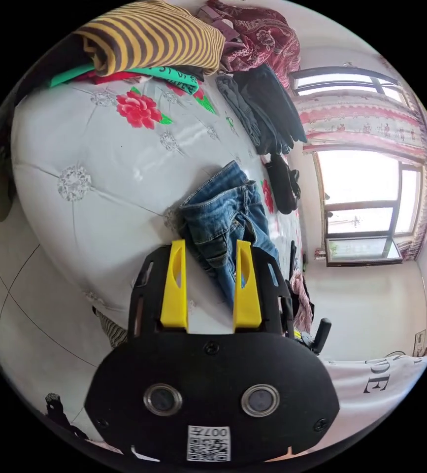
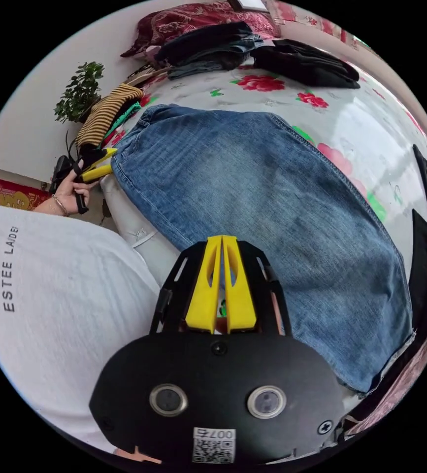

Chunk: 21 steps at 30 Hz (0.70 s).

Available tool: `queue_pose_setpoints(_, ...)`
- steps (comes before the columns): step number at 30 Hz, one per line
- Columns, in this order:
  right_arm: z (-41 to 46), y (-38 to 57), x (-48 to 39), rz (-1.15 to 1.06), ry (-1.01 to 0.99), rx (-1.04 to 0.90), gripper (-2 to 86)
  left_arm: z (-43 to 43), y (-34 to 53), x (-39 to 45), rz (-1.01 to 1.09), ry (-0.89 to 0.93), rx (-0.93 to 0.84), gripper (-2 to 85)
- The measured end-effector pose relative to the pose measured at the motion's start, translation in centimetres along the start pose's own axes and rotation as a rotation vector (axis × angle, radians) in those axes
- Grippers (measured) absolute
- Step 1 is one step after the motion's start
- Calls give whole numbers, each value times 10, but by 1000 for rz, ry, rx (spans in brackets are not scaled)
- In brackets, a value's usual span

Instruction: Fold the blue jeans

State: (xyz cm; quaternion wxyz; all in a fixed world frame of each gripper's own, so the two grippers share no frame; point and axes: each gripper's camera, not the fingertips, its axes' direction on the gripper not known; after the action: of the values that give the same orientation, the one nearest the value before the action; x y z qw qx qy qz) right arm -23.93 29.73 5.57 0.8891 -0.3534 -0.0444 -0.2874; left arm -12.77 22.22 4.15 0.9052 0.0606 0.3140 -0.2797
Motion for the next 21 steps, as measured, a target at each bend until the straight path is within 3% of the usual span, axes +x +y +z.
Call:
queue_pose_setpoints(6,-30,47,-4,52,37,115,-3,7,-6,-37,-219,243,84,50)
queue_pose_setpoints(8,-38,75,2,115,59,152,-3,-2,0,-29,-204,287,129,42)
queue_pose_setpoints(14,-51,165,33,330,25,269,-3,-66,14,24,-20,324,244,34)
queue_pose_setpoints(19,-54,242,66,509,-41,386,-3,-98,2,119,370,137,211,34)
queue_pose_setpoints(21,-57,256,70,475,-83,456,-3,-91,4,155,501,116,178,34)
